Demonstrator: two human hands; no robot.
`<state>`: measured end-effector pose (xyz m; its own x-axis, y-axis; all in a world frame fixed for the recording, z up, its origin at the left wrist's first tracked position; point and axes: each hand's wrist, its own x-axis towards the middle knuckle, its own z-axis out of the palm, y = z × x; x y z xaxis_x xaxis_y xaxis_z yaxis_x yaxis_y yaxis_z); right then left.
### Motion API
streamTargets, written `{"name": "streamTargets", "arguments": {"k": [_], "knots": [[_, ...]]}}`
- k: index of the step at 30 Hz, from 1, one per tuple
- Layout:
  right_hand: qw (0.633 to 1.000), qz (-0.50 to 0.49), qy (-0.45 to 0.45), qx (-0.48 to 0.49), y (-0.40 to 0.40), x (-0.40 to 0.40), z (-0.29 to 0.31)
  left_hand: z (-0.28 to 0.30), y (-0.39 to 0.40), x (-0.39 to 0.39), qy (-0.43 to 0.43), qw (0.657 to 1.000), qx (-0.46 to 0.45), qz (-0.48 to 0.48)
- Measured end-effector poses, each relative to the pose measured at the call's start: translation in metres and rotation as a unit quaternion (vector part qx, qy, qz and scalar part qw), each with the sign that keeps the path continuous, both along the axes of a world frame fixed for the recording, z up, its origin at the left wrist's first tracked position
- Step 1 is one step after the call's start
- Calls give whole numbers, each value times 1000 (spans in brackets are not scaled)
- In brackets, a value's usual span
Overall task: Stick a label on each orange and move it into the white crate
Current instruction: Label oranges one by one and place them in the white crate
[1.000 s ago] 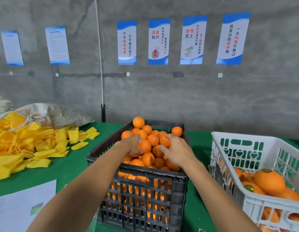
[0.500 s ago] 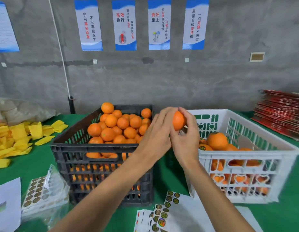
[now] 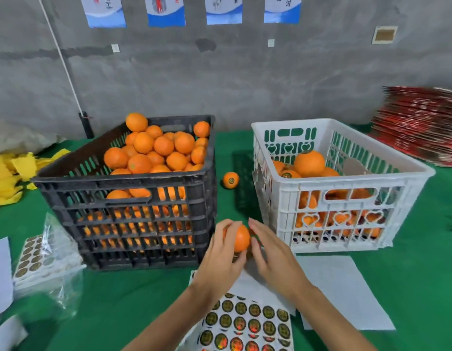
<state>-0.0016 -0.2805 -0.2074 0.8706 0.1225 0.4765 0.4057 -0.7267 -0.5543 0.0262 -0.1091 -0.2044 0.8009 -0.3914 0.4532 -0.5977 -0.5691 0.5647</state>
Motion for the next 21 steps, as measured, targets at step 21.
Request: {"name": "streamTargets", "arguments": {"k": [21], "knots": [[968,16,136,-212,-10,5,-13,-41,21,-9,197,965,-168,-38]]}}
